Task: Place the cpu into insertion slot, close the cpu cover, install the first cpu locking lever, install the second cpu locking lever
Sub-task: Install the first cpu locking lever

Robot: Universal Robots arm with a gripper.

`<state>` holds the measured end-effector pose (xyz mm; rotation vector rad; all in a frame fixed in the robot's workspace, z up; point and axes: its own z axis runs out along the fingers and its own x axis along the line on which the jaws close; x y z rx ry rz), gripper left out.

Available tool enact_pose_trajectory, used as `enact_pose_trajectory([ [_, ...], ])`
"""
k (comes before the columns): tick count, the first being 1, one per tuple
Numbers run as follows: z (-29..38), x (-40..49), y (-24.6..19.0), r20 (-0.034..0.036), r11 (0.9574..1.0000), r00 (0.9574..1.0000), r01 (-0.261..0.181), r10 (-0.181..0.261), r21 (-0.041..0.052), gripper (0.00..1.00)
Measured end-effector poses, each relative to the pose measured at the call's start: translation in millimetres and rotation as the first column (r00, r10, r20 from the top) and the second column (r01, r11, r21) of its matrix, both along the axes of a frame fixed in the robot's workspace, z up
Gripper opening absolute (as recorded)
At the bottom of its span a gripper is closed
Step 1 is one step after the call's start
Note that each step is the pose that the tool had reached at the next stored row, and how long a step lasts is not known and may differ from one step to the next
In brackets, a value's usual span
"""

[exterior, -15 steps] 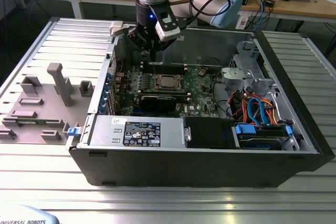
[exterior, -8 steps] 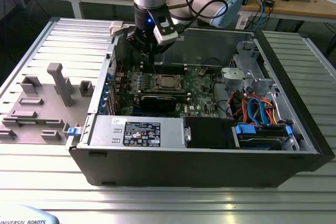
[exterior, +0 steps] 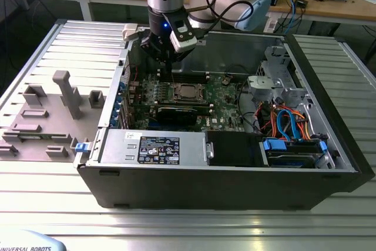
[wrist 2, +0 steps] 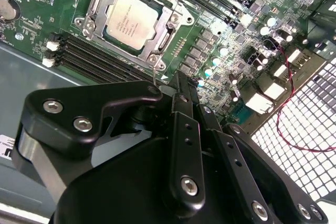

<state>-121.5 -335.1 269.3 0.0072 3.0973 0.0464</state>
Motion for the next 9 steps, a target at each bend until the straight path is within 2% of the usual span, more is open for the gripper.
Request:
enact_pose_trajectory([
  [9, -0.5, -0.5, 0.0, 0.0001, 1.0000, 1.0000, 0.000, 0.000, 0.0001, 0.11],
])
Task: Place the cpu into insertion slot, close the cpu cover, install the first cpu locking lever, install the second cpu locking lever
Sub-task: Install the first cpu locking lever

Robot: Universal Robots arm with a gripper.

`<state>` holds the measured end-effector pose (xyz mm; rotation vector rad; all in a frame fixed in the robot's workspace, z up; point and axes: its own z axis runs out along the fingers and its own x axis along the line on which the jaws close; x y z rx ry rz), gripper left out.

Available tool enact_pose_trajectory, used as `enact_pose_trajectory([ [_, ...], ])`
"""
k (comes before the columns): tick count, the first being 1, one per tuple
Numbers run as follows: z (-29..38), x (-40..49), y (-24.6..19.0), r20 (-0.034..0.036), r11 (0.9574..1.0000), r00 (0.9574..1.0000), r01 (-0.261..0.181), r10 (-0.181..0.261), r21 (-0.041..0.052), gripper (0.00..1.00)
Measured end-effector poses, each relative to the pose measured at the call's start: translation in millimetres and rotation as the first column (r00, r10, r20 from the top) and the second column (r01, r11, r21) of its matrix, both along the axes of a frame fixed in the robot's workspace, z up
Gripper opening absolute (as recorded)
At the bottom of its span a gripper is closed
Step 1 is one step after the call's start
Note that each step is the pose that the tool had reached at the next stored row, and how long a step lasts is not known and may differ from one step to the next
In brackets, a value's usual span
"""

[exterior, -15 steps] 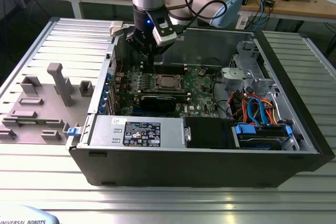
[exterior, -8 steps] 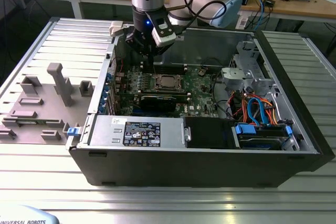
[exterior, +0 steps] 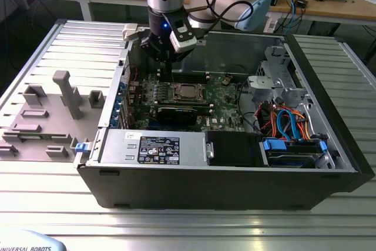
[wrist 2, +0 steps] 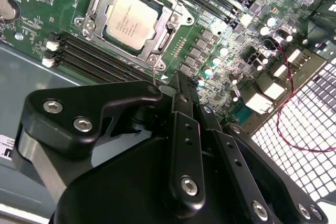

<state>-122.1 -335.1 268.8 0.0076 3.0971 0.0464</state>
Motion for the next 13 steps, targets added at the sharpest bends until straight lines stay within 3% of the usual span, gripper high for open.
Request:
enact_pose_trajectory([
  [8, -2.5, -8.4, 0.7, 0.0006, 1.0000, 1.0000, -0.001, 0.001, -0.0001, 0.11],
  [13, -4.4, -8.7, 6.6, 0.0006, 1.0000, 1.0000, -0.004, 0.004, -0.0001, 0.11],
])
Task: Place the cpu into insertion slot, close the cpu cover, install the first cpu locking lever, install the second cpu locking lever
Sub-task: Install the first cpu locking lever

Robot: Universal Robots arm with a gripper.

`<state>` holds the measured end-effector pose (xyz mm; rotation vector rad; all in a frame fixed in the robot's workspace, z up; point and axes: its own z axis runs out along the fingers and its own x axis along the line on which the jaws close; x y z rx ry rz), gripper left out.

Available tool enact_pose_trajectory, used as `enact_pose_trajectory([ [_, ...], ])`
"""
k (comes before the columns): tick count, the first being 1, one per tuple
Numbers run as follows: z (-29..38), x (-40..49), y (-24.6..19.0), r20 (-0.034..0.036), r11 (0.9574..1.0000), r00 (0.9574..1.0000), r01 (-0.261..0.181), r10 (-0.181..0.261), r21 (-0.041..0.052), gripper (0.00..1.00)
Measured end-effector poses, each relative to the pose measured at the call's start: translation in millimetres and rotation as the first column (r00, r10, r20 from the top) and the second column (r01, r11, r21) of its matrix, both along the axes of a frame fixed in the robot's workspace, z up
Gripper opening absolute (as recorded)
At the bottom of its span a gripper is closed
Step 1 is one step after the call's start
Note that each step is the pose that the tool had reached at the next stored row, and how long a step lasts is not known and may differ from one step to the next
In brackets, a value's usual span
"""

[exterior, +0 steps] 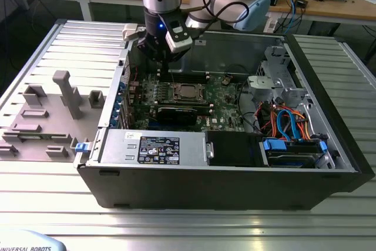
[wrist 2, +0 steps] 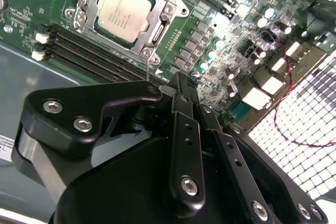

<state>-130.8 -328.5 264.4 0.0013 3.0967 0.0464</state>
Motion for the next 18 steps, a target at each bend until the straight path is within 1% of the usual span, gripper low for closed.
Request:
enact_pose_trajectory([
  [3, -1.5, -0.1, 3.8, 0.0001, 1.0000, 1.0000, -0.003, 0.003, 0.0000, 0.11],
  [8, -4.3, -0.8, 9.0, 0.0000, 1.0000, 1.0000, -0.007, 0.007, 0.0002, 0.11],
  [11, -6.4, -1.2, 13.7, 0.0001, 0.9999, 0.9999, -0.012, 0.012, 0.0005, 0.11],
  [18, -6.5, -1.6, 14.1, 0.0001, 0.9999, 0.9999, -0.013, 0.013, 0.0005, 0.11],
])
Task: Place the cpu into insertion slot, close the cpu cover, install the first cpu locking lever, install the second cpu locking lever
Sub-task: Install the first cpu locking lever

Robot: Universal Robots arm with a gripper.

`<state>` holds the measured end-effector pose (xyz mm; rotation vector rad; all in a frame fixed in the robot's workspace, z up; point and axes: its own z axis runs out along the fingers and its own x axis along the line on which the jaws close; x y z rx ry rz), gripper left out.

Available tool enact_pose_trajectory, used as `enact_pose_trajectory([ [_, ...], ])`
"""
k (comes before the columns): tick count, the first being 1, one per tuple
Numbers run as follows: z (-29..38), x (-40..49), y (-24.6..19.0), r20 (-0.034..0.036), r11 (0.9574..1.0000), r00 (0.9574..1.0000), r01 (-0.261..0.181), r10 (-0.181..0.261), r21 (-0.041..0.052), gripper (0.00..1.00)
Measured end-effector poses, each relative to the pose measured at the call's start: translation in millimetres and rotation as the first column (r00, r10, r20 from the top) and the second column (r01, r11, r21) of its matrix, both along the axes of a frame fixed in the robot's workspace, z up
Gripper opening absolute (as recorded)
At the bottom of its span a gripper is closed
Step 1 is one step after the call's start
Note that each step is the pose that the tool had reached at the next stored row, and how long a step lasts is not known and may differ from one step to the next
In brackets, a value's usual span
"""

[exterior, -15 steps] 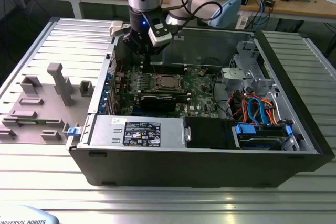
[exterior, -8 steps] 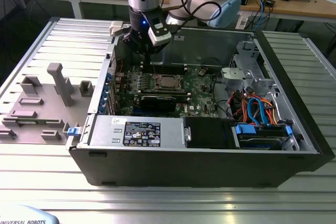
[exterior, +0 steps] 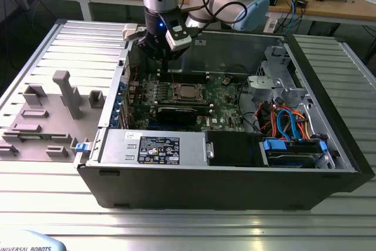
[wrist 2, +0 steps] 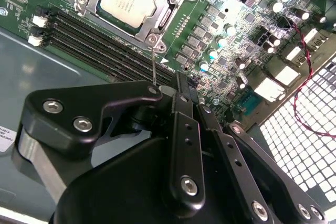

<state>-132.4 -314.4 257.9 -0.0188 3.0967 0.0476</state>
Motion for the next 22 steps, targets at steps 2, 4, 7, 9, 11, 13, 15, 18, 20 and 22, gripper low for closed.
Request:
enact_pose_trajectory([
  [2, 0.0, 0.0, 0.0, 0.0000, 1.0000, 1.0000, 0.000, 0.000, 0.0000, 0.11],
  [4, 0.0, -0.1, 0.0, -0.0001, 1.0000, 1.0000, 0.000, 0.000, -0.0001, 0.11],
  [7, 0.0, -0.1, 0.0, 0.0000, 1.0000, 1.0000, 0.000, 0.000, 0.0000, 0.11],
  [9, 0.0, -0.2, 0.1, -0.0001, 1.0000, 1.0000, 0.000, 0.000, -0.0001, 0.11],
  [11, 0.0, -0.1, 1.7, 0.0000, 1.0000, 1.0000, -0.001, 0.001, -0.0001, 0.11],
  [13, 0.0, -0.2, 2.7, 0.0000, 1.0000, 1.0000, -0.002, 0.002, 0.0000, 0.11],
  [15, 0.0, -0.1, 4.4, 0.0000, 1.0000, 1.0000, -0.003, 0.003, 0.0000, 0.11],
  [18, 0.0, 0.5, 6.4, 0.0000, 1.0000, 1.0000, -0.004, 0.004, -0.0001, 0.11],
  [20, 0.0, 2.2, 6.7, 0.0000, 1.0000, 1.0000, -0.004, 0.004, -0.0001, 0.11],
  [22, 0.0, 4.5, 7.0, -0.0001, 1.0000, 1.0000, -0.004, 0.004, -0.0001, 0.11],
])
